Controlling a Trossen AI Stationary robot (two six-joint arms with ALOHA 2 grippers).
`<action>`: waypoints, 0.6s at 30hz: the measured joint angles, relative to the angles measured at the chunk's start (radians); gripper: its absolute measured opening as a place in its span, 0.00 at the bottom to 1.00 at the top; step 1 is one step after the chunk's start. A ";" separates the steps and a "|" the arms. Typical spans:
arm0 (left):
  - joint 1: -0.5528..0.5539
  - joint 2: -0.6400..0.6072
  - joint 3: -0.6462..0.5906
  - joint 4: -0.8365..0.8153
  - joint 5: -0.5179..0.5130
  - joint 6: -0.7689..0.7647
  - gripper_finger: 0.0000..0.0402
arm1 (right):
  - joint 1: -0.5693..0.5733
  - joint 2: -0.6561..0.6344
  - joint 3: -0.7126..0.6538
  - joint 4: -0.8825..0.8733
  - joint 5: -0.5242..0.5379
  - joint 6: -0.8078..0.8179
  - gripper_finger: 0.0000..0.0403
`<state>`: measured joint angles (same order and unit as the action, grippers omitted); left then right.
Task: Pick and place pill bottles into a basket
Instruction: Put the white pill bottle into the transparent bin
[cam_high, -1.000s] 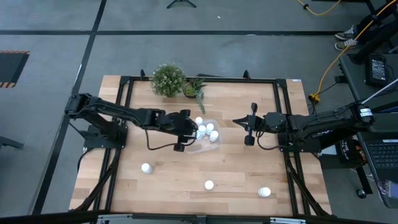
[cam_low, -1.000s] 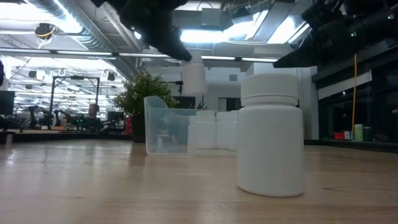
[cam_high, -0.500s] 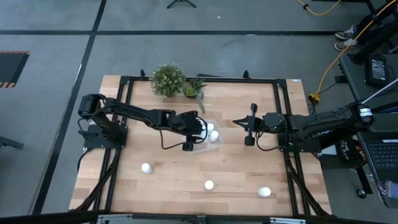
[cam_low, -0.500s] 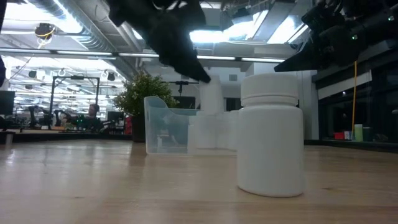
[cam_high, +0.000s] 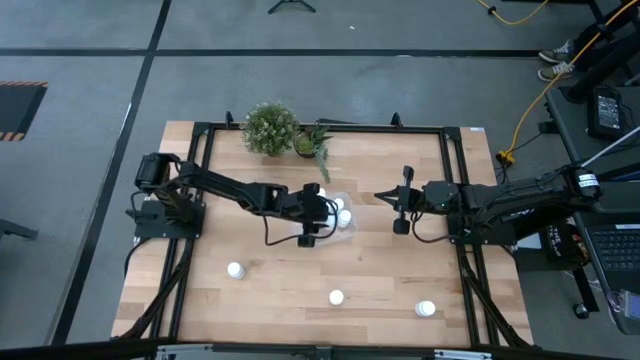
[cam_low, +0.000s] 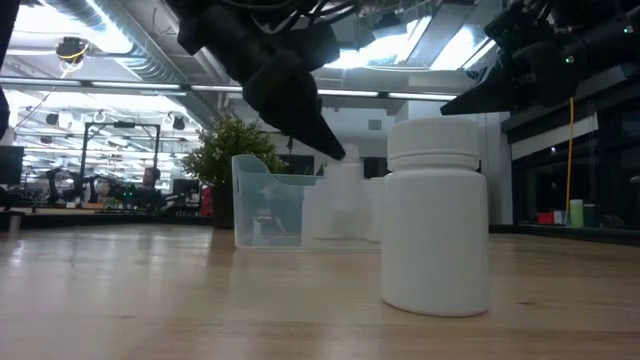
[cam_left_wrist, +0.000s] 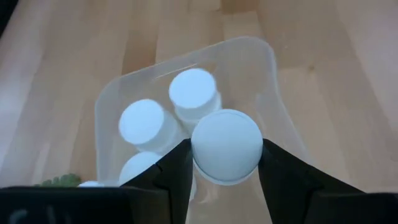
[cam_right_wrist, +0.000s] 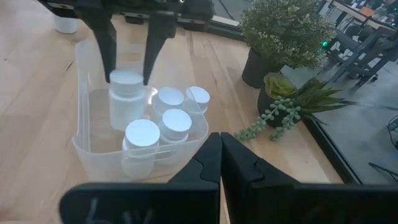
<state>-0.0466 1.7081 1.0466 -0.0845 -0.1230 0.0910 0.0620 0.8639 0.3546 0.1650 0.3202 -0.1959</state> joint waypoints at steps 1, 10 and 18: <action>-0.001 0.000 0.000 0.007 -0.001 0.000 0.37 | 0.000 0.000 0.000 -0.001 0.000 0.000 0.01; 0.000 0.053 0.000 0.011 -0.006 0.000 0.37 | 0.000 0.000 0.000 -0.001 0.000 0.000 0.01; 0.001 0.072 0.000 0.017 -0.016 0.001 0.42 | 0.000 0.000 0.000 -0.001 0.000 0.000 0.01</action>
<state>-0.0460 1.7802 1.0462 -0.0678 -0.1389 0.0917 0.0620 0.8639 0.3546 0.1638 0.3202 -0.1955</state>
